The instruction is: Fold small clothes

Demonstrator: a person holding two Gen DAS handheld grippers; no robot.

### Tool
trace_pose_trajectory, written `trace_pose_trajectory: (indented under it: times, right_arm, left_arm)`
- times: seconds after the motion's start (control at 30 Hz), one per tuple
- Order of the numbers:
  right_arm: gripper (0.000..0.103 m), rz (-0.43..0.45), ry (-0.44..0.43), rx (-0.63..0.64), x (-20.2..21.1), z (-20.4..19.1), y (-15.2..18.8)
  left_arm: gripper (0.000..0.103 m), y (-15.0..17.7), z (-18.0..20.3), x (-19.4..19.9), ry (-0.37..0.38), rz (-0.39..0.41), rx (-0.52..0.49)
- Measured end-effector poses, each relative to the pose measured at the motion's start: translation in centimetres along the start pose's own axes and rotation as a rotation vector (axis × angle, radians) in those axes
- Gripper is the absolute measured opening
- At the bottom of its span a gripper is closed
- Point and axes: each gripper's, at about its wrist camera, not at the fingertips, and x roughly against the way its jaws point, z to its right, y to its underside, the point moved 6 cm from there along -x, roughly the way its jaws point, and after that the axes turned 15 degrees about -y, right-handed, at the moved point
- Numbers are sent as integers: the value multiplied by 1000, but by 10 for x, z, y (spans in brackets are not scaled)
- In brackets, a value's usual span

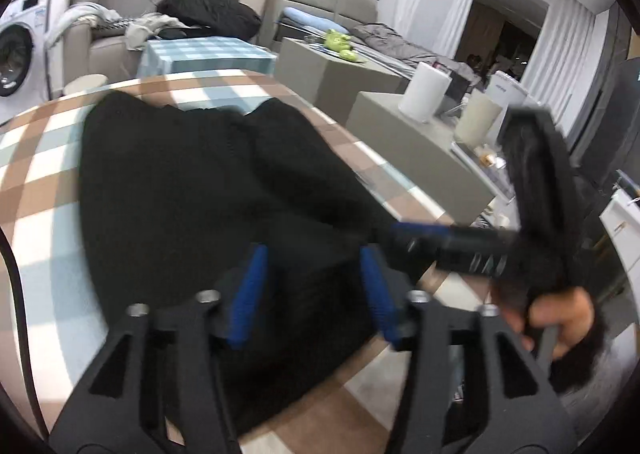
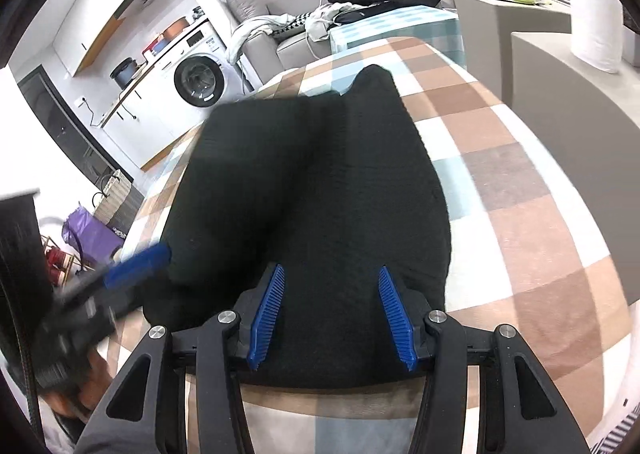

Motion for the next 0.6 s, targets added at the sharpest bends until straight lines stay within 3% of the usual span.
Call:
trace_pose_trajectory:
  times: [0.07,0.3,0.37,0.53,0.57,0.6]
  right_arm:
    - [51,9,-1,-11,5,2,-2]
    - [51,43,-112,-71,17,-1,-10]
    - [51,34,-149,-95,9,-3,-12]
    - [51,-15,-162,-164,-25,2,-9]
    - [44,-19,-165,-171,-30,4,-8]
    - [18,-6,-154,-171,-33,4,-10]
  left_arm:
    - [64,7,-7,6,-24,18,-6]
    - [65,21,-70,20,-148,18,111]
    - [65,30,-93,22,-171,1,141]
    - [65,41,-105,18,-222,-4,170]
    - [65,41,-108,19,-222,-4,177]
    - [65,42,-114,20,-227,-3,188]
